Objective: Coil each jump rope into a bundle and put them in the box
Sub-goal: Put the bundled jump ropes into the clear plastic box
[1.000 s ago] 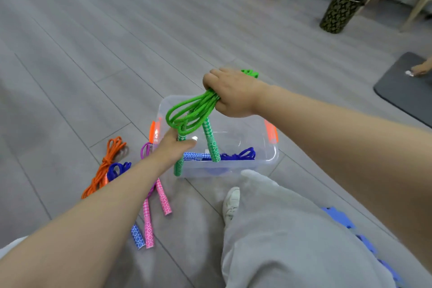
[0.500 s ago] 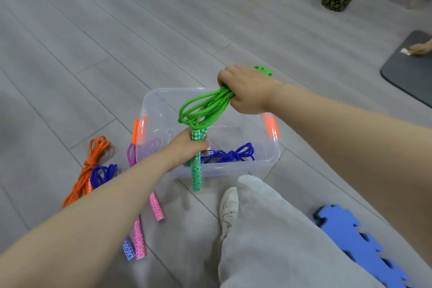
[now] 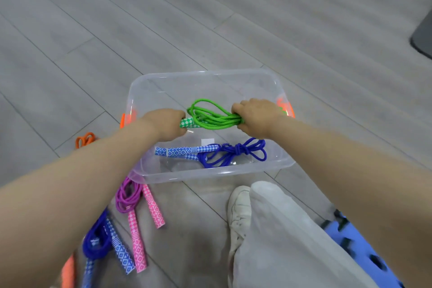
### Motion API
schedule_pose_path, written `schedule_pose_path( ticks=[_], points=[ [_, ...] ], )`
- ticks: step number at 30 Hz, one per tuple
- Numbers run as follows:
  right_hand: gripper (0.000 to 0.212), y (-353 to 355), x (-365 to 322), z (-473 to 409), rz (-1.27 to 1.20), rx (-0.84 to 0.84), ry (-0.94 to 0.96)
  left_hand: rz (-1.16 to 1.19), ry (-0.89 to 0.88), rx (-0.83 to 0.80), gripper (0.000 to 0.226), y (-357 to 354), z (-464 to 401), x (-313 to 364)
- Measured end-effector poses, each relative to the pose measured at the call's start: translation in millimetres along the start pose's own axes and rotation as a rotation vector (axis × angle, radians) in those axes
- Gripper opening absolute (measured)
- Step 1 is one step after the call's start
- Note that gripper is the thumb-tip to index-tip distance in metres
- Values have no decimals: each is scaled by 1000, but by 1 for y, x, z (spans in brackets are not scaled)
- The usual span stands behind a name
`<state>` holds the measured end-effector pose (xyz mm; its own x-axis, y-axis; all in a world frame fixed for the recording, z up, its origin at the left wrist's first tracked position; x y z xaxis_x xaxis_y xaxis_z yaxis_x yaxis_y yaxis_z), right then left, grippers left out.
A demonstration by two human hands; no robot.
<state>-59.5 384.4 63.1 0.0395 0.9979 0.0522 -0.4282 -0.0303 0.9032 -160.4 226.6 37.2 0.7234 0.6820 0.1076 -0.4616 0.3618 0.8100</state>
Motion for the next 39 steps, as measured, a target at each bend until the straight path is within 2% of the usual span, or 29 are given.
schedule_pose_path(
  ticks=[6, 11, 17, 20, 23, 27, 30, 33, 35, 39],
  points=[
    [32, -49, 5, -28, -9, -111, -43, -279, 13, 64, 28, -17, -36, 13],
    [33, -70, 10, -43, 77, -107, -37, -162, 11, 28, 33, -50, -60, 7],
    [35, -113, 3, -49, -95, -176, -28, -227, -127, 68, 39, -79, -60, 16],
    [34, -121, 0, -49, -134, -205, -16, -219, -149, -23, 35, -96, -62, 14],
    [36, -119, 0, -51, -56, -206, 6, -160, -116, -159, 45, -111, -69, 8],
    [38, -113, 5, -53, 94, -164, -33, -102, -41, -189, 51, -114, -79, 1],
    [44, -119, 6, -52, 32, -252, -43, 120, -19, -180, 52, -117, -85, -7],
    [51, -128, 8, -48, -123, -374, -35, 311, -111, -204, 51, -123, -81, -7],
    [53, -136, 8, -46, -213, -442, -27, 300, -176, -221, 48, -123, -74, -4],
    [52, -156, 1, -36, -312, -561, -13, 116, -230, -332, 43, -140, -68, 7]
  ],
)
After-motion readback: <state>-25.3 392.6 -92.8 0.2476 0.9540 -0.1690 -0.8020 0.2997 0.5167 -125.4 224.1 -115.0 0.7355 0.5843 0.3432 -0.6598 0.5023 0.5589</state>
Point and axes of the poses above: each hand's wrist, its own z-axis away from the middle knuckle, its own y-axis out of the back of the hand, x = y × z, the point moved 9 cm from there along -z, towards the middle knuckle, and after that the axes turned 8 degrees about -x, right-handed, at the moved point
